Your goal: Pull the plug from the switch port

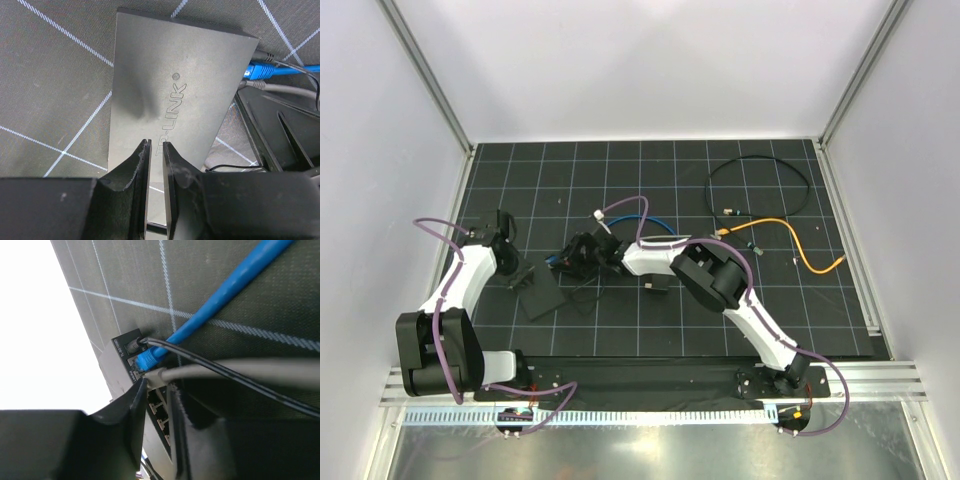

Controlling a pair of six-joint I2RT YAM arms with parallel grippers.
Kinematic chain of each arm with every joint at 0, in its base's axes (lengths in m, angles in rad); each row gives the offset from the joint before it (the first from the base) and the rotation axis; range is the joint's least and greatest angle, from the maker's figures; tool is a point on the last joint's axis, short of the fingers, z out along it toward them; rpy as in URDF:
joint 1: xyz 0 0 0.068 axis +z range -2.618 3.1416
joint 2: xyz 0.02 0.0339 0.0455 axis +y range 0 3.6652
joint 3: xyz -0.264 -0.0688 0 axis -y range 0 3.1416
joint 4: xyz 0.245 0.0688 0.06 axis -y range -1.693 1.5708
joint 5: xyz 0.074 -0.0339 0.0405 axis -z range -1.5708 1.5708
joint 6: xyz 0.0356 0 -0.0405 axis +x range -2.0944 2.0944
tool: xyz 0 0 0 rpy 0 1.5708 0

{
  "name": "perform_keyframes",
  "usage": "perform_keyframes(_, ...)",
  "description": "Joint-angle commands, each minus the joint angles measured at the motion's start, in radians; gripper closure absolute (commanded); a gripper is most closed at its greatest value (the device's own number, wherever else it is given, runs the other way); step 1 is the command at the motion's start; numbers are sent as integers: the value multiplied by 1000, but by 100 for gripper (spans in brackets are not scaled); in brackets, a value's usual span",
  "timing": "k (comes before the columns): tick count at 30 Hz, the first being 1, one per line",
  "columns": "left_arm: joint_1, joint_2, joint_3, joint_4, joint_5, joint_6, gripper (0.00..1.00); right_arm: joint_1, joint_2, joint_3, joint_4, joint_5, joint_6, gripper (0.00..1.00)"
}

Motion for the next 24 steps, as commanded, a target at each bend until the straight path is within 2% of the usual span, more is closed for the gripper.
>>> perform_keyframes(1,-7,-12,11,14,3,7,81,-1,48,24,-126,67,-47,75)
perform_keyframes(10,-12,4,11,-22,-61,-22,83,-3,71,63,-143,80,-78,99)
perform_keyframes(15,2,-23,-49,-5,-94,-120,86,-6,68,52,-92,72,-79,99)
perform_keyframes(24,56,-25,-82,-21,-123,-165,85,-46,19,1,-26,89,-49,99)
